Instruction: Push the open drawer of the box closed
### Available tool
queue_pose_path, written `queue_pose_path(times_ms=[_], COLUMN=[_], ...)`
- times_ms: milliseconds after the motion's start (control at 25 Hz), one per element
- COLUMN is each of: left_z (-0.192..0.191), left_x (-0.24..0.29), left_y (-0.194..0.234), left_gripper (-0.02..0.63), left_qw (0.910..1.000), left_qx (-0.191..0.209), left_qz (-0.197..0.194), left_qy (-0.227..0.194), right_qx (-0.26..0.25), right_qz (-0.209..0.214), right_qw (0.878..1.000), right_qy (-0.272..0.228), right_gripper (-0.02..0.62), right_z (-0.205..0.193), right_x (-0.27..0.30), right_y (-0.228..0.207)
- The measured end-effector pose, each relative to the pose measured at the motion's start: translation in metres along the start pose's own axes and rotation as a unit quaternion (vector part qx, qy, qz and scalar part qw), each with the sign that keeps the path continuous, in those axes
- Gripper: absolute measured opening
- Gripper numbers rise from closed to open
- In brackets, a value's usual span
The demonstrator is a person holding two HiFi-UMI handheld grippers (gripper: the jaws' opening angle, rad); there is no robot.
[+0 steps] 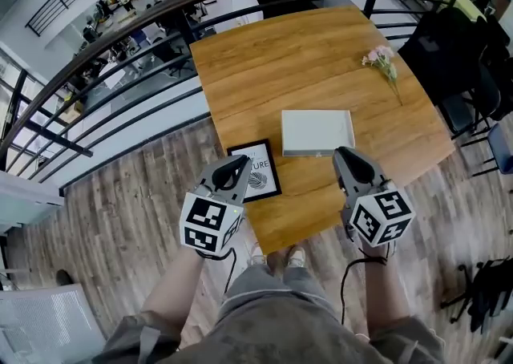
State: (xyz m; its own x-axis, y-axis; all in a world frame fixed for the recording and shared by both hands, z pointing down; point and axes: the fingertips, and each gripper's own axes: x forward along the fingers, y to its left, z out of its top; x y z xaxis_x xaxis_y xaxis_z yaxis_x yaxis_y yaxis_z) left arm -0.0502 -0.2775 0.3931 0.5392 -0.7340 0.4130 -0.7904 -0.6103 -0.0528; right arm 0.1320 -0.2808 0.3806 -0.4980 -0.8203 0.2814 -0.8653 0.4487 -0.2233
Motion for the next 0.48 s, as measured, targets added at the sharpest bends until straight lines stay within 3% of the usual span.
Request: queue_pose_path(times_ms=[240, 480], left_z=[0.07, 0.113], left_x=[-0.033, -0.059], left_y=[-0.009, -0.018], left_gripper=[0.026, 0.027], left_qw=[0.9961, 0.9889], left_qx=[0.048, 0.077], left_qz=[0.006, 0.007], left_qy=[-0.074, -0.127], right_qx=[-0.042, -0.072], right_qz=[0.021, 0.032], right_qw=[0.996, 0.987], right_qy=[-0.076, -0.141], right_gripper=[0.046, 0.046], right_z=[0.073, 0.121], right_x=[-0.05, -0.099], right_y=[0.037, 0.068])
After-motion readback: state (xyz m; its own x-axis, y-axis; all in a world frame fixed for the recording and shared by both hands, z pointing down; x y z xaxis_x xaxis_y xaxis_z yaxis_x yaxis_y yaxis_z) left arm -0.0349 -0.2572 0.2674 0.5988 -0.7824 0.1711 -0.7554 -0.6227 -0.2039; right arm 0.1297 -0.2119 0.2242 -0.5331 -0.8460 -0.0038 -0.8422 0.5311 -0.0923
